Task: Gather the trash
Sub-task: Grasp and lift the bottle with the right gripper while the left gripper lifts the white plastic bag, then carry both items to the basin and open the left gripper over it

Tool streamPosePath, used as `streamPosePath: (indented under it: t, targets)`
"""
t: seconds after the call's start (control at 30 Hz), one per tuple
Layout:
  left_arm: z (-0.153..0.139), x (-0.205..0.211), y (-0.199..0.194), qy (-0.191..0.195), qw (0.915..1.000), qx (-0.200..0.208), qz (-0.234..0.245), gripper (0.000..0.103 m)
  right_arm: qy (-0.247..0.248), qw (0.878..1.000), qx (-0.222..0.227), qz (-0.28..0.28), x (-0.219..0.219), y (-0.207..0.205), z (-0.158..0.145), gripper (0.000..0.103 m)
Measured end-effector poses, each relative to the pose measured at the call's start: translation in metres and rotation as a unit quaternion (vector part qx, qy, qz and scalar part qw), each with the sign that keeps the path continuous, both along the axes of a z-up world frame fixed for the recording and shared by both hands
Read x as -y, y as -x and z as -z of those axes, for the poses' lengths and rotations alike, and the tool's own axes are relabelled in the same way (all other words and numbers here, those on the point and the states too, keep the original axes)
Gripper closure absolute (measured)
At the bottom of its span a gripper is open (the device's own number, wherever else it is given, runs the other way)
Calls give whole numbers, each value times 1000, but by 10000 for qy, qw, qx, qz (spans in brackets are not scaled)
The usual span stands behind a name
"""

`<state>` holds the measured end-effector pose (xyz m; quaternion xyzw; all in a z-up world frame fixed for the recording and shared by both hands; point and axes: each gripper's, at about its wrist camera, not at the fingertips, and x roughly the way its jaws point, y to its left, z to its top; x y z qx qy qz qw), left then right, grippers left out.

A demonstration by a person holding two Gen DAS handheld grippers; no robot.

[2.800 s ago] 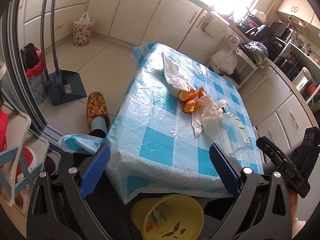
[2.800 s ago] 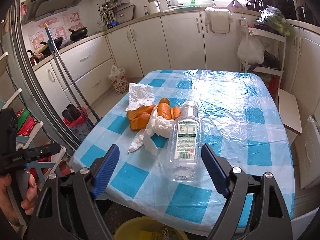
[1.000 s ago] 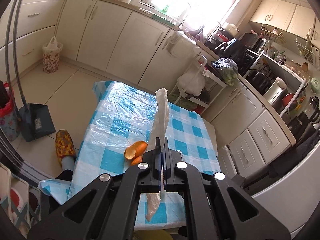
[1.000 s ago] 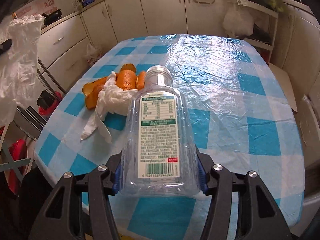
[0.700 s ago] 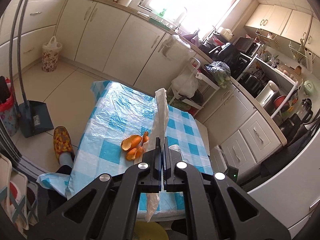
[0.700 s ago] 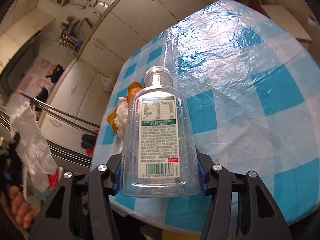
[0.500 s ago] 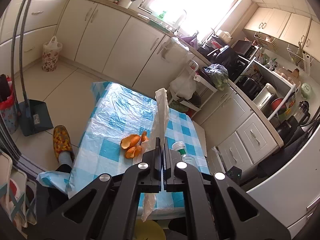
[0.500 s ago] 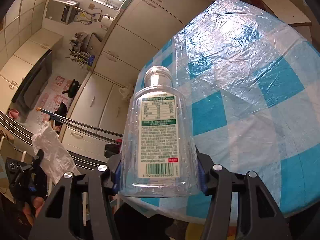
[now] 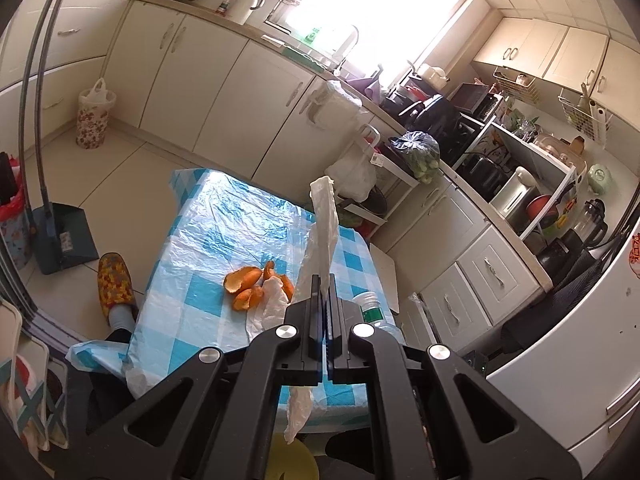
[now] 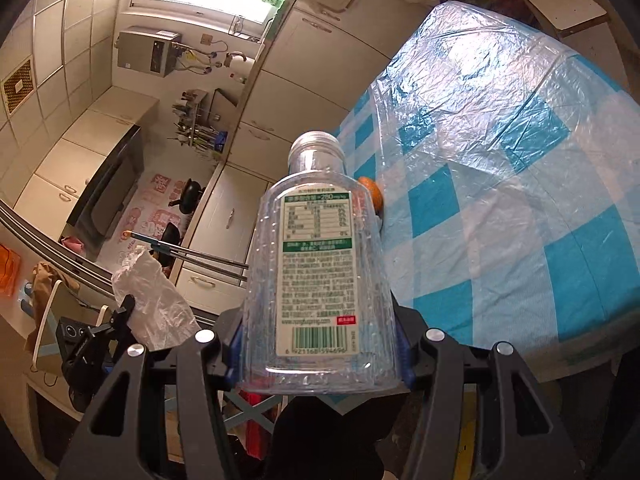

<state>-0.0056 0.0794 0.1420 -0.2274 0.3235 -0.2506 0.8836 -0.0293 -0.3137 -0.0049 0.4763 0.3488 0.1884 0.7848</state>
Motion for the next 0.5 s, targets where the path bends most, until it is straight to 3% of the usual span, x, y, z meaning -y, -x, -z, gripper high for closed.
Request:
streamPosePath:
  t: [0.27, 0.5]
  targets:
    - [-7, 0, 20, 91, 9999, 82, 82, 101, -97, 9998, 172, -73, -2, 31, -7, 47]
    - [-8, -8, 40, 204, 9996, 123, 138, 101, 482, 9984, 194, -203, -9, 55, -13, 47]
